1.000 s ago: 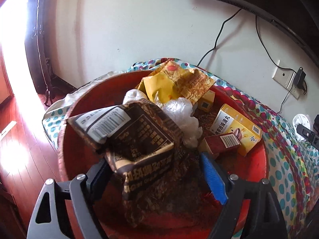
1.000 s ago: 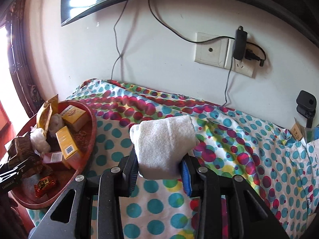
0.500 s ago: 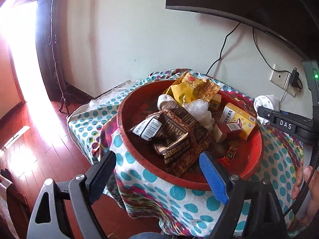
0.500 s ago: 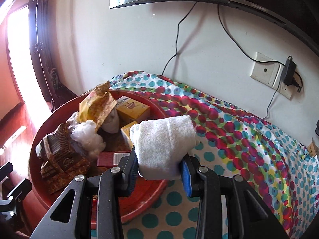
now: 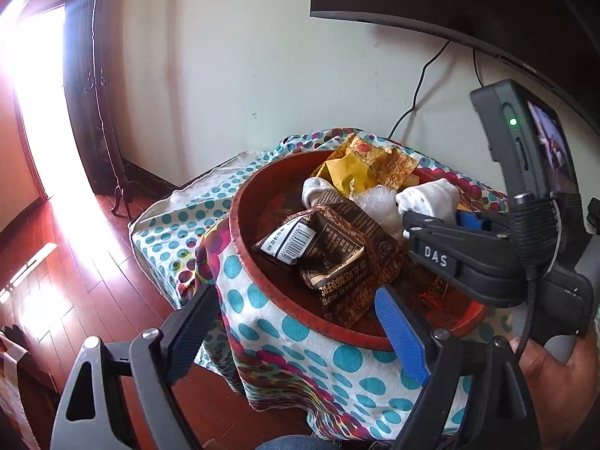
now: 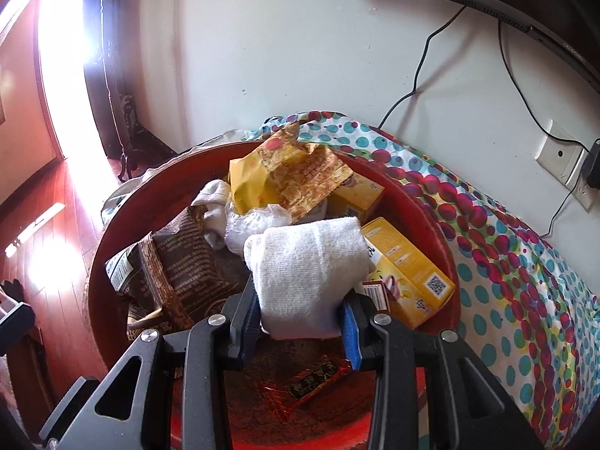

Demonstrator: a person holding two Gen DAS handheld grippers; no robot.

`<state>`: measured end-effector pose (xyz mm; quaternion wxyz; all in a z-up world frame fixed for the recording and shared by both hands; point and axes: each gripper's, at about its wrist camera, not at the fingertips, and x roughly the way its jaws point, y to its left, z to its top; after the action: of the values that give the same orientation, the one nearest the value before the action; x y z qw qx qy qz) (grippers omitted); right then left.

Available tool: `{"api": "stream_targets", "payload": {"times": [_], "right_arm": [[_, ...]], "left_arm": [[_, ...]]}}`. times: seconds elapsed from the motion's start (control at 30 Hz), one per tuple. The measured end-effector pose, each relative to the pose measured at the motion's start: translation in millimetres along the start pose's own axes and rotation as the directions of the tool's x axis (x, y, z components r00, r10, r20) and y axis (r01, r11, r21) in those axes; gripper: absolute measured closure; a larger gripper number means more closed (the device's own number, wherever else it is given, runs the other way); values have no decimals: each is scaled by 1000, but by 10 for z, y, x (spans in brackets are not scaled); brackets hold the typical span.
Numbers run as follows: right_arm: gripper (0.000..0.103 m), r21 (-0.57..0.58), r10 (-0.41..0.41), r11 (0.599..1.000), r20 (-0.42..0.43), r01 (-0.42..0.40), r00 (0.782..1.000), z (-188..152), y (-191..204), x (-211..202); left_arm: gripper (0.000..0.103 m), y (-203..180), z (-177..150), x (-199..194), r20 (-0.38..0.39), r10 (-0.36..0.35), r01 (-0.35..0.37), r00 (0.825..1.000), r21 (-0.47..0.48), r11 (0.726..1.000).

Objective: Organize objects
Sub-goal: 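Lower the white towel into the tray and open the right gripper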

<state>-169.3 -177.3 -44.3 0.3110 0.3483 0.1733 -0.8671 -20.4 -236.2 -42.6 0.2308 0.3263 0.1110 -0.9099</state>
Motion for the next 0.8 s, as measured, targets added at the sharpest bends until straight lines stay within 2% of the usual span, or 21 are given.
{"api": "stream_targets", "payload": {"times": [0.13,0.6,0.8], "right_arm": [[68,3,0,1000,-16,0,1000,22,72,104],[66,16,-67,998,-35,68,997,167,119,358],[63,11,-70,997,-48,71,996,140,92,375]], "left_arm": [[15,15,25,-31,19,17,-18,1000,6,1000],[15,109,15,39,-3,14,-14,1000,-29,999],[15,98,12,46,-7,15,-15,1000,-29,999]]}}
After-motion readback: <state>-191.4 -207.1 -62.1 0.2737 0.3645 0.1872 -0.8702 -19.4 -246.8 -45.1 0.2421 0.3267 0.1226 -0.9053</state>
